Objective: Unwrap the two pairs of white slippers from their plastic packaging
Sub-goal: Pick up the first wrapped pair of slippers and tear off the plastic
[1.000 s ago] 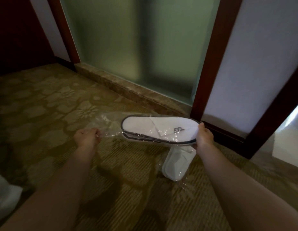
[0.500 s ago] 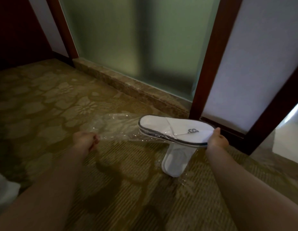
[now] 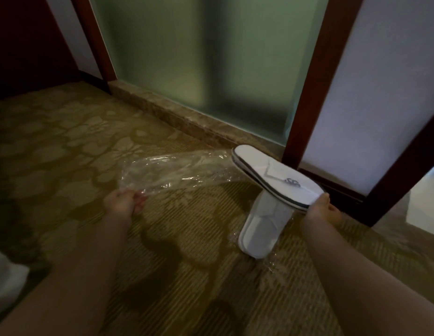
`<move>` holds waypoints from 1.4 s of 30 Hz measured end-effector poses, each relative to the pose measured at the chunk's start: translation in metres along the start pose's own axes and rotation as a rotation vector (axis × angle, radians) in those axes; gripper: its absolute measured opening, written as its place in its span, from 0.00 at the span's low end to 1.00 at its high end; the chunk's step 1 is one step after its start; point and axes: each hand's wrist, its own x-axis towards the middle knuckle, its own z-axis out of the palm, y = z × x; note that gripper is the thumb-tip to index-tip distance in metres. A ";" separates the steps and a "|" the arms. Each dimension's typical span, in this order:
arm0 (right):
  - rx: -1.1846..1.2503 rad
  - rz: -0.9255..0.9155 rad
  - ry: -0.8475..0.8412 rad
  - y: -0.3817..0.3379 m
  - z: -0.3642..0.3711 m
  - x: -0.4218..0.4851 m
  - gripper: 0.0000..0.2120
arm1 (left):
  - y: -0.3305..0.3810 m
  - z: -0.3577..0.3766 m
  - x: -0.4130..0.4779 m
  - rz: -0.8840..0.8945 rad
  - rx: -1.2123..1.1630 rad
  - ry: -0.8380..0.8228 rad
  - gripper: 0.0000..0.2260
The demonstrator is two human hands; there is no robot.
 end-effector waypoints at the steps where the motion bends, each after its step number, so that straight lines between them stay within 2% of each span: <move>1: 0.013 0.015 0.003 0.002 0.002 0.000 0.22 | -0.001 0.004 -0.002 -0.013 -0.044 -0.016 0.07; 3: 0.054 0.053 -0.012 0.006 0.007 -0.002 0.23 | -0.005 0.009 -0.005 -0.027 -0.107 -0.029 0.02; 6: 0.188 0.114 -0.111 0.010 0.012 0.000 0.22 | -0.017 0.017 -0.004 -0.045 -0.110 -0.074 0.09; 9: 0.266 0.156 -0.175 0.015 0.015 0.004 0.22 | -0.028 0.036 -0.011 -0.171 -0.100 -0.175 0.09; 12: 0.291 0.171 -0.204 0.022 0.016 0.011 0.22 | -0.042 0.060 -0.018 -0.245 -0.077 -0.252 0.21; 14: 0.285 0.184 -0.225 0.026 0.017 0.014 0.21 | -0.050 0.074 -0.024 -0.264 -0.061 -0.248 0.26; 20: 0.272 0.187 -0.274 0.038 0.018 0.032 0.18 | -0.090 0.113 -0.036 -0.301 0.015 -0.177 0.29; 24: 0.240 0.212 -0.289 0.046 0.011 0.045 0.18 | -0.113 0.128 -0.040 -0.361 0.064 -0.234 0.25; 28: 0.232 0.226 -0.290 0.050 0.007 0.053 0.20 | -0.125 0.133 -0.047 -0.470 0.244 -0.366 0.04; 30: 0.221 0.218 -0.288 0.051 0.005 0.056 0.19 | -0.127 0.132 -0.051 -0.520 0.338 -0.400 0.04; 34: 0.215 0.207 -0.275 0.054 0.002 0.059 0.19 | -0.126 0.126 -0.052 -0.550 0.500 -0.421 0.14; 37: 0.195 0.192 -0.277 0.053 0.003 0.057 0.18 | -0.122 0.116 -0.050 -0.479 0.608 -0.411 0.18; 42: 0.111 0.137 -0.294 0.045 0.008 0.045 0.18 | -0.116 0.101 -0.044 -0.065 0.825 -0.397 0.22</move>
